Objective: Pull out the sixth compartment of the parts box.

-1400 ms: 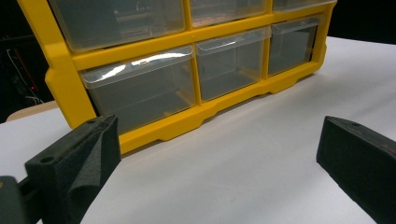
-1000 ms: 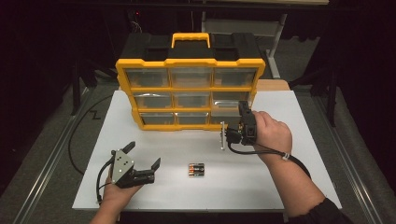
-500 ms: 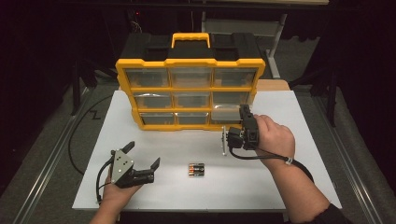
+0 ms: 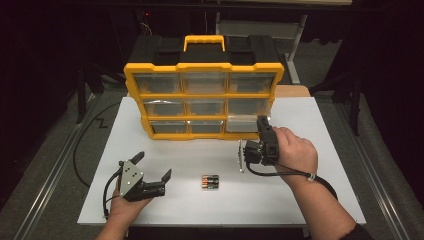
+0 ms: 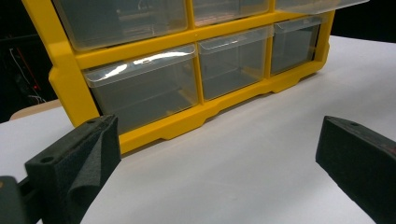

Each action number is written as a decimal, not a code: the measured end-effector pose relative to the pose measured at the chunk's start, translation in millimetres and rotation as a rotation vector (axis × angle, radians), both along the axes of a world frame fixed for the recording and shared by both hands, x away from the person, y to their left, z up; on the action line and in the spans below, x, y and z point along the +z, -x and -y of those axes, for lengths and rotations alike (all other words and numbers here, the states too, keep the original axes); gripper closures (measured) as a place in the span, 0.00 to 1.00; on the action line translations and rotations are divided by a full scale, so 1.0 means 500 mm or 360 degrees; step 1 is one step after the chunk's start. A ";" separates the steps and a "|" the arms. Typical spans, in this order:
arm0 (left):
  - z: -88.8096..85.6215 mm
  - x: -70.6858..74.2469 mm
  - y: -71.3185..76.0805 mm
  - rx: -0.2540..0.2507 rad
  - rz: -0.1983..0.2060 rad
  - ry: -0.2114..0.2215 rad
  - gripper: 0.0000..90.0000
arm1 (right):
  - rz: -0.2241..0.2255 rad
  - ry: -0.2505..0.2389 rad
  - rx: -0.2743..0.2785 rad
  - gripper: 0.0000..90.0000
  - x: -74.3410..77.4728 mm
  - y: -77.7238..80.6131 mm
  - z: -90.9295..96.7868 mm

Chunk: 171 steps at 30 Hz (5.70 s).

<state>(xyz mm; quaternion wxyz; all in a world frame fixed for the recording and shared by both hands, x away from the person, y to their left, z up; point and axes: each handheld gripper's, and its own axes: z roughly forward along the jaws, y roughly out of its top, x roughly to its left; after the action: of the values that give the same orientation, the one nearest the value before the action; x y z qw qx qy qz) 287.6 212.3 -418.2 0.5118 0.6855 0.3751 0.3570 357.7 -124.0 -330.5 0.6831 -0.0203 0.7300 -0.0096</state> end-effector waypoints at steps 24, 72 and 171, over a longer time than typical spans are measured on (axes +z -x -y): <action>-0.001 -0.001 0.000 0.0000 -0.0006 0.0006 0.01 | 0.0007 0.0011 0.0008 0.89 0.000 0.034 0.002; -0.005 -0.003 -0.001 0.0029 -0.0018 0.0024 0.01 | -0.0058 -0.0027 0.0063 0.71 -0.021 0.080 0.005; -0.002 -0.006 -0.004 0.0010 -0.0025 0.0046 0.01 | -0.0638 -0.1263 -0.0001 0.01 -0.189 0.051 0.123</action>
<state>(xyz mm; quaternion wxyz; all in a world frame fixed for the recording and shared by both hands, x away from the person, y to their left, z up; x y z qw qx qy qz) 289.4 213.4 -421.3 0.5176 0.6795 0.3864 0.3478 332.0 -185.6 -425.1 0.4830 0.2424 0.7951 0.2751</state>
